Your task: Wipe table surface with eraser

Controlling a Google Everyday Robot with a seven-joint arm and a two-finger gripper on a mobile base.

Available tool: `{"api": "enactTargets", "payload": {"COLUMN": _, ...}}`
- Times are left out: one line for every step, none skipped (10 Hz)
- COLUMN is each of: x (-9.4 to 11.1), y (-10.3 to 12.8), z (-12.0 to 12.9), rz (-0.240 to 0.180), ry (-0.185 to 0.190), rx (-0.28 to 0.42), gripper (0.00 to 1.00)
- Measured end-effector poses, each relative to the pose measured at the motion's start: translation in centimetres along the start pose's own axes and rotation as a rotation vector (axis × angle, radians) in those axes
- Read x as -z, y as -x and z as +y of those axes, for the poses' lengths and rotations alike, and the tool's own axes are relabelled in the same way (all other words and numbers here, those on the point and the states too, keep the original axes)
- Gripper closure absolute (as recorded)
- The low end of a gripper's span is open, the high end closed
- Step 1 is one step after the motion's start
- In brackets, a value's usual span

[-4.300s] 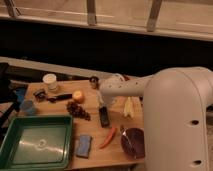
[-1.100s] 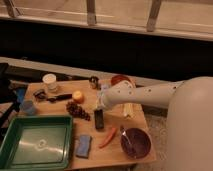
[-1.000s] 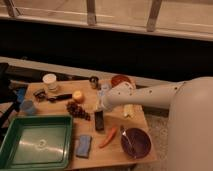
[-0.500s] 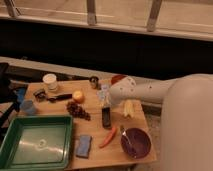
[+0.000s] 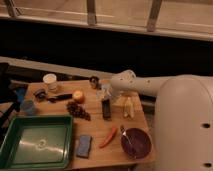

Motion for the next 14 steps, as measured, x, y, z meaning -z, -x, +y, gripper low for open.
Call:
{"api": "enactTargets", "payload": {"x": 0.0, "y": -0.7, "z": 0.7, "rz": 0.002, "ry": 0.022, "rx": 0.009, "gripper": 1.0}}
{"api": "enactTargets", "payload": {"x": 0.0, "y": -1.8, "z": 1.7, "rz": 0.005, "ry": 0.036, "rx": 0.028, "gripper": 1.0}}
{"api": "enactTargets", "payload": {"x": 0.0, "y": -3.5, "z": 2.9, "rz": 0.013, "ry": 0.042, "rx": 0.043, "gripper": 1.0}}
{"api": "enactTargets", "payload": {"x": 0.2, "y": -5.8, "z": 3.5, "rz": 0.02, "ry": 0.028, "rx": 0.047, "gripper": 1.0}}
{"api": "enactTargets", "payload": {"x": 0.5, "y": -7.5, "z": 3.7, "rz": 0.023, "ry": 0.007, "rx": 0.044, "gripper": 1.0}}
{"api": "enactTargets", "payload": {"x": 0.8, "y": -8.6, "z": 3.8, "rz": 0.025, "ry": -0.011, "rx": 0.043, "gripper": 1.0}}
{"api": "enactTargets", "payload": {"x": 0.9, "y": -9.5, "z": 4.0, "rz": 0.027, "ry": -0.033, "rx": 0.043, "gripper": 1.0}}
{"api": "enactTargets", "payload": {"x": 1.1, "y": -10.1, "z": 3.5, "rz": 0.028, "ry": -0.061, "rx": 0.033, "gripper": 1.0}}
{"api": "enactTargets", "payload": {"x": 1.1, "y": -10.1, "z": 2.9, "rz": 0.029, "ry": -0.078, "rx": 0.025, "gripper": 1.0}}
{"api": "enactTargets", "payload": {"x": 1.2, "y": -9.5, "z": 2.0, "rz": 0.029, "ry": -0.104, "rx": 0.014, "gripper": 1.0}}
{"api": "enactTargets", "payload": {"x": 1.0, "y": -8.5, "z": 1.3, "rz": 0.029, "ry": -0.122, "rx": 0.012, "gripper": 1.0}}
{"api": "enactTargets", "payload": {"x": 0.8, "y": -6.8, "z": 0.6, "rz": 0.026, "ry": -0.127, "rx": 0.009, "gripper": 1.0}}
{"api": "enactTargets", "payload": {"x": 0.7, "y": -4.9, "z": 0.0, "rz": 0.019, "ry": -0.119, "rx": 0.008, "gripper": 1.0}}
{"api": "enactTargets", "payload": {"x": 0.5, "y": -2.8, "z": -0.5, "rz": 0.011, "ry": -0.099, "rx": 0.007, "gripper": 1.0}}
